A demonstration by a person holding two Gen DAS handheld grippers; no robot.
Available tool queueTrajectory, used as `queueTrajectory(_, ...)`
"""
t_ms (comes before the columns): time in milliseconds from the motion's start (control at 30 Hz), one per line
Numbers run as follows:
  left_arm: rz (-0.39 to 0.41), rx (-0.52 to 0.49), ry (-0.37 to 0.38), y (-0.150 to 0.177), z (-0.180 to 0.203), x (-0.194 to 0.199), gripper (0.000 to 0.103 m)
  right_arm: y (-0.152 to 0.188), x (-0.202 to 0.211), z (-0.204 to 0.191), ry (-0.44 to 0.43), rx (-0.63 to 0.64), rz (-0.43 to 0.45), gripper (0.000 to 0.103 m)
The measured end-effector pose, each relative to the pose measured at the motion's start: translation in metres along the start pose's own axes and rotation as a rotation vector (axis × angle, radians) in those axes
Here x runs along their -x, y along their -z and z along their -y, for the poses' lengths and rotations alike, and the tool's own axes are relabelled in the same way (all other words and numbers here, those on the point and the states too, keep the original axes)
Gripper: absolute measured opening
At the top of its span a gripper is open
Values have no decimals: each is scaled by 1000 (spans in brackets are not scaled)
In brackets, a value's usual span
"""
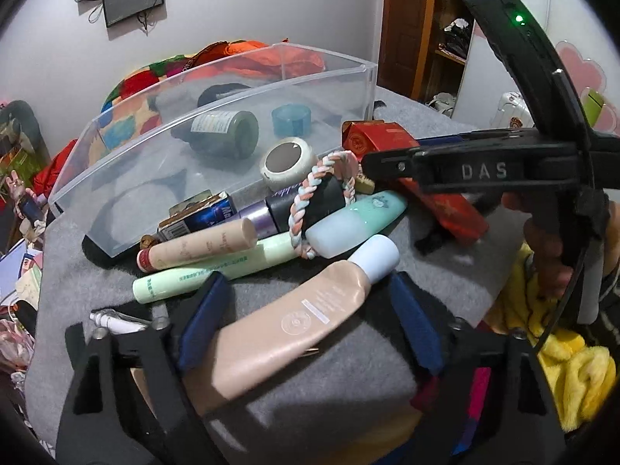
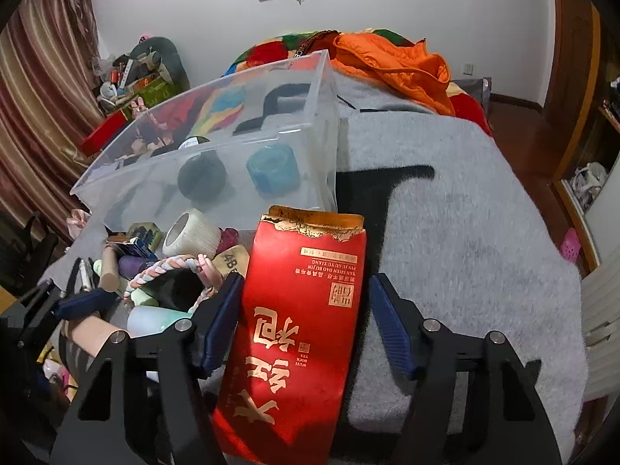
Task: Organize objects
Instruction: 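Grasp beige tube with left tool while right tool grasps red tea packet, then place beige tube into box with left tool while right tool drops red packet in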
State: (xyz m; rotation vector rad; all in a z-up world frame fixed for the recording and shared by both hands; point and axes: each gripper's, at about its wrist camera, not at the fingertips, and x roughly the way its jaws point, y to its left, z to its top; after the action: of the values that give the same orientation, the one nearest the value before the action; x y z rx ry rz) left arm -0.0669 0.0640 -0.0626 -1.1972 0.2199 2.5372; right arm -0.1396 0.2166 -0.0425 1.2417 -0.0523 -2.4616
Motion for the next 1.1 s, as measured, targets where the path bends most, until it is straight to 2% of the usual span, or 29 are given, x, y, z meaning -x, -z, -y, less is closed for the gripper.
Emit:
queueTrajectory(67, 2, 23, 16, 2, -6, 1, 70, 0, 1, 0, -3, 1, 5, 51)
queueTrajectory(200, 12, 42, 17, 5, -13, 5, 55, 2, 4, -2, 17, 13, 17, 51)
queueTrajectory(267, 18, 43, 19, 6, -14, 7, 51, 4, 6, -1, 26, 17, 19, 51)
queueTrajectory(400, 13, 20, 18, 3, -10, 5, 50, 10, 10, 4, 33, 16, 18, 51)
queueTrajectory(567, 4, -16, 53, -2, -2, 0, 50, 16, 18, 6, 40, 23, 24, 51)
queueTrajectory(667, 20, -34, 53, -2, 4, 2, 32, 19, 21, 6, 51, 25, 31, 51)
queueTrajectory(767, 25, -38, 45, -2, 8, 4, 26, 19, 26, 6, 53, 22, 43, 51)
queueTrajectory(1100, 63, -1, 6, 3, 1, 24, 25, 15, 45, -1, 37, 37, 94, 51)
